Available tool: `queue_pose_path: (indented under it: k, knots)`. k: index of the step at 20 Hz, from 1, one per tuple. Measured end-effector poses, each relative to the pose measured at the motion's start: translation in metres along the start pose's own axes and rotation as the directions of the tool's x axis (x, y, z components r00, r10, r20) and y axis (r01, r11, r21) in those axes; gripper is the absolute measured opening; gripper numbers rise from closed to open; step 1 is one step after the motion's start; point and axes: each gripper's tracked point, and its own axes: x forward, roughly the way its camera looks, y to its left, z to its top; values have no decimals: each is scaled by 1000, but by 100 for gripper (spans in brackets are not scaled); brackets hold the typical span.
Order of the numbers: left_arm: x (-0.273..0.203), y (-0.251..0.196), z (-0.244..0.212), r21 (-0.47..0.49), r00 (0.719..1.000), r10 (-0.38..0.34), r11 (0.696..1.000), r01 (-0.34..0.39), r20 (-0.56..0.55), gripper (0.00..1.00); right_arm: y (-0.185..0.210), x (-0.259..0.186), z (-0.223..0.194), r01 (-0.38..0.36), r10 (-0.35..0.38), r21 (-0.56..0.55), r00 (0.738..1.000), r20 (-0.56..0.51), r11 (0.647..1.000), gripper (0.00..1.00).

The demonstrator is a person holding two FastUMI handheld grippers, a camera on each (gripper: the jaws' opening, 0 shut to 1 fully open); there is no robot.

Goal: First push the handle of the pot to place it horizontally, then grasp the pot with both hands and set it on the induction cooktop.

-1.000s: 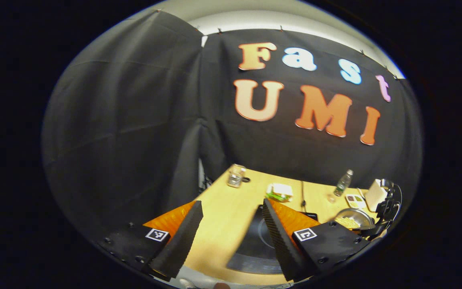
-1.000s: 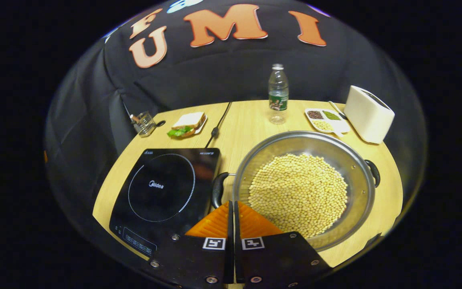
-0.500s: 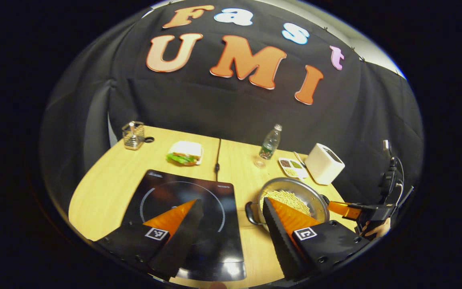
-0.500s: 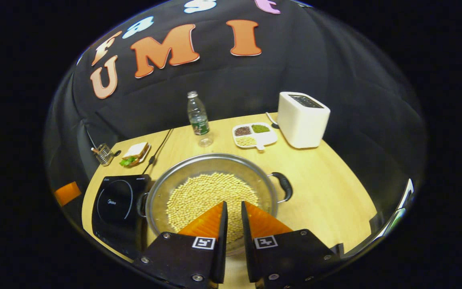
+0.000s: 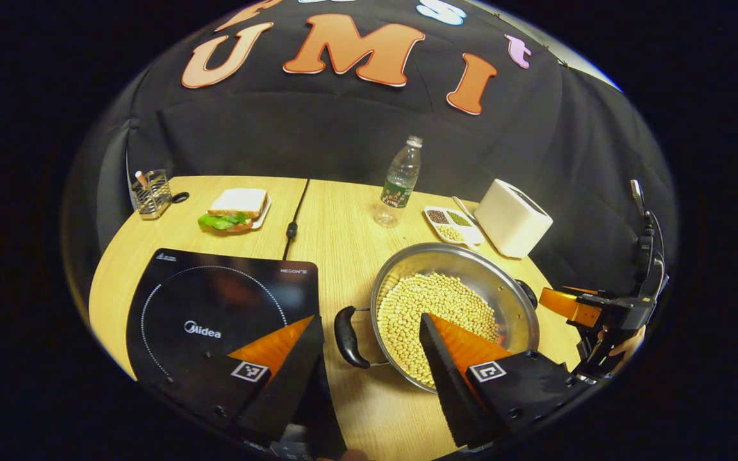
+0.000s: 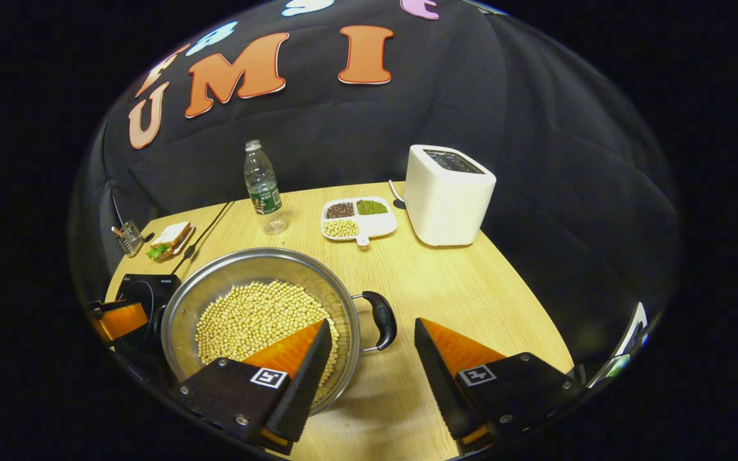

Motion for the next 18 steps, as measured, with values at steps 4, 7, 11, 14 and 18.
queue_pose_path:
  k: [4, 7, 11, 14, 18]
  knots:
    - [25, 5, -12, -23, 998, 19, 1000, -20, -61, 99, 4, 25, 3, -30, 29, -23, 999, -14, 999, 94]
    - [34, 11, -20, -29, 994, 30, 999, -34, -110, 99, 8, 40, -1, -46, 44, -31, 998, -42, 998, 95]
    - [49, 6, -26, -60, 988, -3, 998, -7, -156, 96, 10, 56, -10, -49, 45, -46, 996, -81, 998, 95]
    - [56, 7, -28, -52, 983, 2, 999, -12, -185, 96, 8, 64, -20, -50, 47, -23, 991, -125, 998, 93]
    - [66, 19, -36, -19, 973, 45, 999, -51, -226, 81, 4, 64, -27, -86, 87, 13, 985, -147, 996, 67]
